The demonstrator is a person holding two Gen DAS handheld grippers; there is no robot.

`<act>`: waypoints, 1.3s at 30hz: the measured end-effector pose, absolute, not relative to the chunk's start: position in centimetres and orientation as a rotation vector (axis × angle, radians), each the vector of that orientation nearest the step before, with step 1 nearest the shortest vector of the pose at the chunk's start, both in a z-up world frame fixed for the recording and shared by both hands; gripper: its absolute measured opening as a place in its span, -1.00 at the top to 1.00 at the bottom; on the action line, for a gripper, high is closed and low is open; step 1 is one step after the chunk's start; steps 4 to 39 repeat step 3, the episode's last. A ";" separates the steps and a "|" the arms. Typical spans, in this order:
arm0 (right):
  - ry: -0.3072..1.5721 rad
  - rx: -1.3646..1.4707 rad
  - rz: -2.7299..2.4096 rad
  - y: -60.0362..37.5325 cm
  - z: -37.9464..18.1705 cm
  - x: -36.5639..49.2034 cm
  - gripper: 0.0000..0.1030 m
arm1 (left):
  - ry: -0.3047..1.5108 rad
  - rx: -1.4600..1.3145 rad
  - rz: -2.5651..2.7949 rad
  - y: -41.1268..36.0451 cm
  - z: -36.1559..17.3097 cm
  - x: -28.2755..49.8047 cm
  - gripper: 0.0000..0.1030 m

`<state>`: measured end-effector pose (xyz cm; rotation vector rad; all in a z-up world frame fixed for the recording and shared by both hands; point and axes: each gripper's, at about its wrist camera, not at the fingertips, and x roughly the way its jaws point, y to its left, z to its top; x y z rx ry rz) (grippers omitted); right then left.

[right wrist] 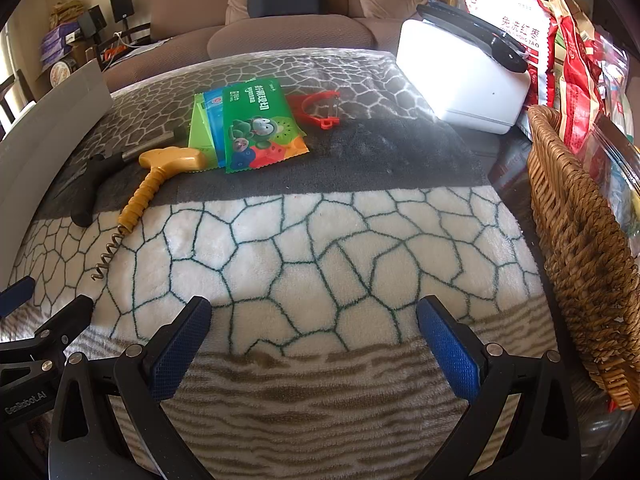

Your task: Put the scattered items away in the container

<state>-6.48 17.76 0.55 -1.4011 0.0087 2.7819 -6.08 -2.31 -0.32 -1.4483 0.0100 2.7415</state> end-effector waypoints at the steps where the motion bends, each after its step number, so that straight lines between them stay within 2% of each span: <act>1: 0.008 -1.401 2.782 17.8 0.6 -6.5 -1.00 | 0.014 -1.450 2.742 -2.3 -0.3 -6.1 -1.00; 39: 0.009 -1.401 2.782 17.8 0.5 -6.5 -1.00 | 0.017 -1.451 2.743 -2.3 -0.3 -6.1 -1.00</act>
